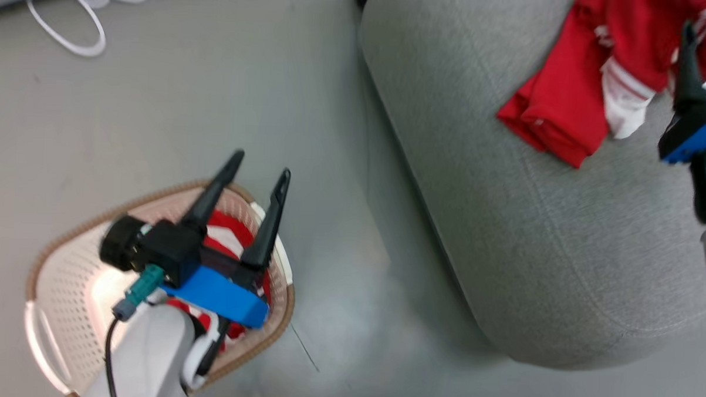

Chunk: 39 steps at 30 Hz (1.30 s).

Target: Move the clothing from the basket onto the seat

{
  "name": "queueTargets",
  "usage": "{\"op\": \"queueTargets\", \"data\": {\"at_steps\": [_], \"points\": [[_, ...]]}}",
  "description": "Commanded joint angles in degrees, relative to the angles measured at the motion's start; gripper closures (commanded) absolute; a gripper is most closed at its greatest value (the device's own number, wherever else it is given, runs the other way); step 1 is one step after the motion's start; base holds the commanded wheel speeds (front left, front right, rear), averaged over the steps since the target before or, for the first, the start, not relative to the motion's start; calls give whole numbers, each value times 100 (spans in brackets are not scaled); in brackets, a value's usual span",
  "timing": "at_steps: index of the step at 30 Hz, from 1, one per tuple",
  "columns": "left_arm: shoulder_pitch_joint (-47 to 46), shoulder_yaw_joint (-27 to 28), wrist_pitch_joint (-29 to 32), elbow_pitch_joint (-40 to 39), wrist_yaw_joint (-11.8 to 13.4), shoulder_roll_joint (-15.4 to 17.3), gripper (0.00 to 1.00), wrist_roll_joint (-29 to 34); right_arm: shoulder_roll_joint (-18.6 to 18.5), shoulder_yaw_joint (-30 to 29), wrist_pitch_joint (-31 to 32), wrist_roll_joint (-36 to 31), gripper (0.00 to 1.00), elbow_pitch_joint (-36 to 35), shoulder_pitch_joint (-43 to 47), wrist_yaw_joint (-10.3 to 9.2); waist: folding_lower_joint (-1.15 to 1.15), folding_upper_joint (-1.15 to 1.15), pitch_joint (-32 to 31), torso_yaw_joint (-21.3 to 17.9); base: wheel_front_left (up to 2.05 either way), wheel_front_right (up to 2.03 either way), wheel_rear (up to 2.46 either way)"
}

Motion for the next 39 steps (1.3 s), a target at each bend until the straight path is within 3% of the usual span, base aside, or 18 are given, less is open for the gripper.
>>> {"op": "queueTargets", "data": {"at_steps": [1,7,17,31,39], "points": [[174,9,-40,122,-22,-84,0,-72,-44,147,-26,29,0,-21,241,-1,0,0,-868,150,0,0,0],[782,340,-72,299,33,-468,0,-287,-149,747,49,263,0,-339,991,-1,0,0,-1747,421,0,0,0],[1716,1128,-77,369,17,-684,0,-231,79,1345,252,760,0,-1716,2421,-1,0,0,-2442,876,0,0,0],[2317,2112,-72,555,-38,-950,0,-37,742,1100,676,304,0,-3556,4259,-1,0,0,-3034,1758,0,0,0],[2466,2448,-73,716,-88,-947,0,41,1146,1007,939,57,0,-4275,4914,-1,0,0,-3183,2006,0,0,0]]}}
